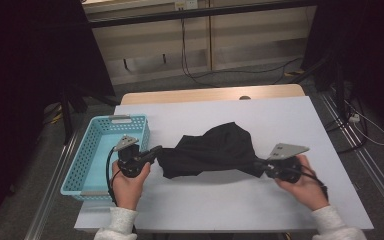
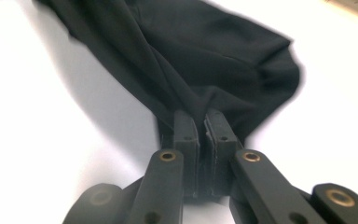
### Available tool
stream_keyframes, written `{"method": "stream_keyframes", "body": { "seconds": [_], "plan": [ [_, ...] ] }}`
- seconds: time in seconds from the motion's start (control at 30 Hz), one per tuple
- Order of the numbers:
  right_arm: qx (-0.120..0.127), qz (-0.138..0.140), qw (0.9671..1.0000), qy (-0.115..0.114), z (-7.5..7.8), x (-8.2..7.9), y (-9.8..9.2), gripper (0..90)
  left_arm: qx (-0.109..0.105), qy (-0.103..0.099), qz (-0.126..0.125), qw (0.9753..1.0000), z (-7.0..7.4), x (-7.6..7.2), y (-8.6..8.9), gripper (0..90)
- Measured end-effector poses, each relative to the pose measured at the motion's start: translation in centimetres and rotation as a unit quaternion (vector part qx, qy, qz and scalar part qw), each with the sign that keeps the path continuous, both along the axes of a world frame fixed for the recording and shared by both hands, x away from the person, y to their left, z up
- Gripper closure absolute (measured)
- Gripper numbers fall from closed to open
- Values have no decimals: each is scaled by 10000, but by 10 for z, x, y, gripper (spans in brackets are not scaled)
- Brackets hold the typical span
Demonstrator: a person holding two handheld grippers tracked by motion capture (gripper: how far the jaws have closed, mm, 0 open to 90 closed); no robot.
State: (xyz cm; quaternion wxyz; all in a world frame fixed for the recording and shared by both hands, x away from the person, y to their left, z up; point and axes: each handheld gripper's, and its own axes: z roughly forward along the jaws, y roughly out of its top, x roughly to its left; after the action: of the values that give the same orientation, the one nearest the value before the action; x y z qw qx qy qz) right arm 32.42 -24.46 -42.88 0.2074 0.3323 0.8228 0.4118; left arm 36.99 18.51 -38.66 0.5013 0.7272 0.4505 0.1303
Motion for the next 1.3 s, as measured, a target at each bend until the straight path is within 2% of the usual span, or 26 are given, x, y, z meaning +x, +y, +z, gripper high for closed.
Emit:
{"method": "stream_keyframes", "body": {
  "seconds": [0.07,0.17,0.2,0.27,0.37,0.4,0.5,0.6,0.67,0.77,0.93,1.07,1.13,1.3],
  "plan": [
    [174,-155,9997,-75,12,-1,-15,850,60,4,-109,9999,1,1,-7,894],
    [198,-367,9991,-120,21,-1,-28,850,159,33,-163,9997,-2,9,-20,894],
    [200,-400,9990,-49,21,1,-31,849,202,48,-153,9997,-3,12,-23,895],
    [228,-555,9981,101,15,7,-35,847,213,99,-134,9996,-6,20,-31,895],
    [283,-823,9953,430,1,19,-38,839,438,117,-131,9989,-13,29,-41,894],
    [285,-854,9947,502,-3,22,-39,837,526,115,-111,9985,-15,31,-43,895],
    [387,-983,9923,642,-12,32,-40,825,604,227,-57,9979,-22,35,-43,894],
    [448,-1018,9915,672,-16,40,-38,786,616,316,21,9976,-26,37,-42,894],
    [501,-1050,9913,613,-17,40,-36,727,629,342,-21,9974,-27,37,-42,894],
    [420,-1090,9919,504,-12,36,-37,637,661,336,-62,9972,-28,35,-45,894],
    [817,-1129,9890,498,-7,29,-42,469,680,324,-30,9972,-29,34,-45,894],
    [733,-982,9918,361,-7,24,-42,358,693,313,-8,9971,-27,33,-43,894],
    [640,-858,9937,345,-9,22,-40,272,689,305,7,9972,-26,33,-43,894],
    [347,-662,9965,369,-20,24,-30,266,611,317,109,9976,-25,36,-37,894]
  ]
}}
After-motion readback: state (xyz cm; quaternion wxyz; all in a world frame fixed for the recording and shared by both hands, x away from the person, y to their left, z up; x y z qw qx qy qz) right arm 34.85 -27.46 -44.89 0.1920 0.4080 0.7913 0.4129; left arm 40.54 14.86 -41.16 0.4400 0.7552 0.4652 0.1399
